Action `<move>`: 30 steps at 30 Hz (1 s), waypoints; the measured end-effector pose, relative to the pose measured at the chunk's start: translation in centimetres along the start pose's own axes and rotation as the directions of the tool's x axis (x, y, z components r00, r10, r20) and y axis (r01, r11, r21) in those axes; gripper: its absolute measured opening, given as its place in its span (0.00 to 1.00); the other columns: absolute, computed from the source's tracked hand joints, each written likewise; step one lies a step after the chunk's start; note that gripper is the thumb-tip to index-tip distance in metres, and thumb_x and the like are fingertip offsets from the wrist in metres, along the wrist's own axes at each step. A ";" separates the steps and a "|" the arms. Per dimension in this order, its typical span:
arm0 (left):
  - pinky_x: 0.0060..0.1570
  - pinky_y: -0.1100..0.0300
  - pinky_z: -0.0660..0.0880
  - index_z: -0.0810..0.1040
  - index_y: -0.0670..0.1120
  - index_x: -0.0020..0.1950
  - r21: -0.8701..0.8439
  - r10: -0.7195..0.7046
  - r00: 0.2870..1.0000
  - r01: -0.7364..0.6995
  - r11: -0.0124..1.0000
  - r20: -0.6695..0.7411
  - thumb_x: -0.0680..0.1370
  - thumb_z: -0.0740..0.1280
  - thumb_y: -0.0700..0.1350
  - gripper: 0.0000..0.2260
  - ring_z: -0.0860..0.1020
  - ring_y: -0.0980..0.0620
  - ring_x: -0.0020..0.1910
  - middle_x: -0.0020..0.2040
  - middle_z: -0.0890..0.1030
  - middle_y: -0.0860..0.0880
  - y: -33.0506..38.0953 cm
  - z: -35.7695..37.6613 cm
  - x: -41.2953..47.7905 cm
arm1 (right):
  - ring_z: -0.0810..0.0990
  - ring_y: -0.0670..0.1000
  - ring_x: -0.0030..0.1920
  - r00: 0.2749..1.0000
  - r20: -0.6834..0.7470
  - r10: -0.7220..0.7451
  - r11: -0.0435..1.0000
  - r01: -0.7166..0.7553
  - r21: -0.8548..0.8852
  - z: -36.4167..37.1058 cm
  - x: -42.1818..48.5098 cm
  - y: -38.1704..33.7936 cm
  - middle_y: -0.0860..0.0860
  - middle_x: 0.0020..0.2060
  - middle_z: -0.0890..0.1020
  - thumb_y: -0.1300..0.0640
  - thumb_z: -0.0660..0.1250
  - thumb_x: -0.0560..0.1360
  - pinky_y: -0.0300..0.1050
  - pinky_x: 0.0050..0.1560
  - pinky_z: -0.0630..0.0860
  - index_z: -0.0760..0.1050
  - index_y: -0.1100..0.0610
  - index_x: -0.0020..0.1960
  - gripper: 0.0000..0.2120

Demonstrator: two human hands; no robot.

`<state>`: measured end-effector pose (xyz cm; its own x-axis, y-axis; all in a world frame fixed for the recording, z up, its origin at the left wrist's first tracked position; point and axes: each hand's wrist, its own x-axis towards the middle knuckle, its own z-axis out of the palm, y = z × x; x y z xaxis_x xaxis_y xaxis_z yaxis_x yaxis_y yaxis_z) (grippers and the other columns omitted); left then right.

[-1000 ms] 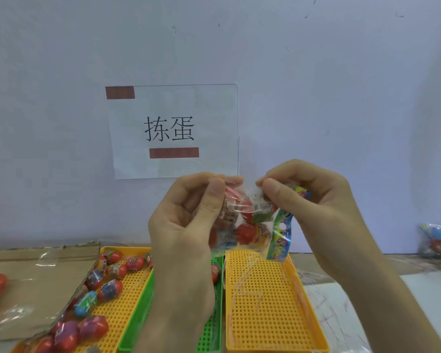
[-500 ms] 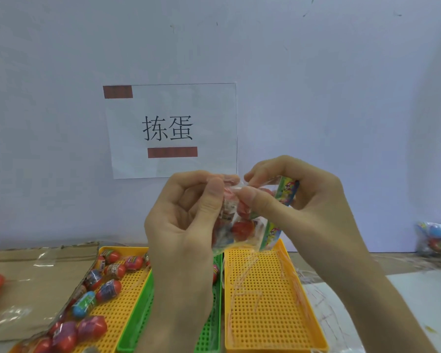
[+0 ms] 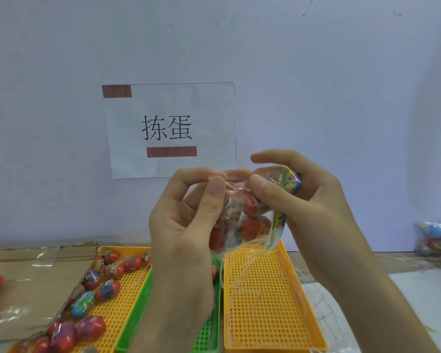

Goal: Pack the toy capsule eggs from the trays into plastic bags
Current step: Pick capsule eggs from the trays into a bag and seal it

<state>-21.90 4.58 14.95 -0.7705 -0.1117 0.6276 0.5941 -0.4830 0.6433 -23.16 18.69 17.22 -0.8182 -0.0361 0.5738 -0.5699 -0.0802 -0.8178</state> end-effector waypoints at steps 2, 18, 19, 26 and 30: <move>0.33 0.60 0.81 0.80 0.48 0.46 0.018 -0.033 0.999 0.032 0.999 0.035 0.77 0.69 0.47 0.03 0.86 0.48 0.40 0.46 0.87 0.45 0.2 -0.5 0.1 | 0.87 0.54 0.44 0.993 0.093 0.067 0.998 -0.065 -0.028 -0.8 0.1 -0.2 0.53 0.43 0.87 0.51 0.75 0.68 0.46 0.44 0.81 0.84 0.50 0.46 0.07; 0.51 0.52 0.78 0.86 0.53 0.51 0.199 -0.240 0.970 0.228 0.953 0.041 0.68 0.77 0.61 0.17 0.86 0.51 0.50 0.52 0.87 0.47 -0.8 -2.4 1.2 | 0.84 0.45 0.40 0.992 -0.040 0.116 0.974 -0.122 -0.190 -2.2 0.6 0.6 0.46 0.37 0.86 0.58 0.75 0.73 0.42 0.45 0.78 0.84 0.50 0.41 0.04; 0.50 0.53 0.76 0.86 0.54 0.51 0.258 -0.208 0.978 0.195 0.946 0.024 0.69 0.75 0.59 0.15 0.86 0.52 0.49 0.51 0.87 0.48 -0.8 -2.5 1.2 | 0.85 0.44 0.42 0.989 -0.032 0.146 0.952 -0.149 -0.268 -2.3 0.6 0.8 0.45 0.39 0.86 0.60 0.74 0.73 0.42 0.46 0.79 0.84 0.48 0.44 0.06; 0.38 0.71 0.74 0.80 0.74 0.56 0.743 -0.181 0.975 0.026 0.668 0.129 0.63 0.73 0.67 0.21 0.83 0.62 0.43 0.44 0.85 0.66 -0.5 -3.5 1.5 | 0.80 0.46 0.61 0.969 0.224 -0.108 0.909 0.187 -0.372 -2.8 0.3 0.0 0.41 0.57 0.83 0.56 0.72 0.74 0.45 0.55 0.80 0.79 0.43 0.60 0.16; 0.41 0.68 0.79 0.80 0.70 0.57 0.719 -0.059 0.991 -0.048 0.693 0.123 0.63 0.74 0.65 0.22 0.84 0.62 0.47 0.47 0.85 0.65 -0.5 -3.5 1.5 | 0.82 0.50 0.55 0.969 0.221 -0.107 0.892 0.192 -0.408 -2.2 0.2 0.5 0.44 0.49 0.84 0.62 0.75 0.74 0.44 0.48 0.79 0.84 0.48 0.50 0.10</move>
<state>-24.13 1.57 14.01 -0.7698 0.0246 0.6378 0.6152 0.2948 0.7312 -23.81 20.80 16.81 -0.7152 -0.2464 0.6541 -0.6966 0.3280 -0.6381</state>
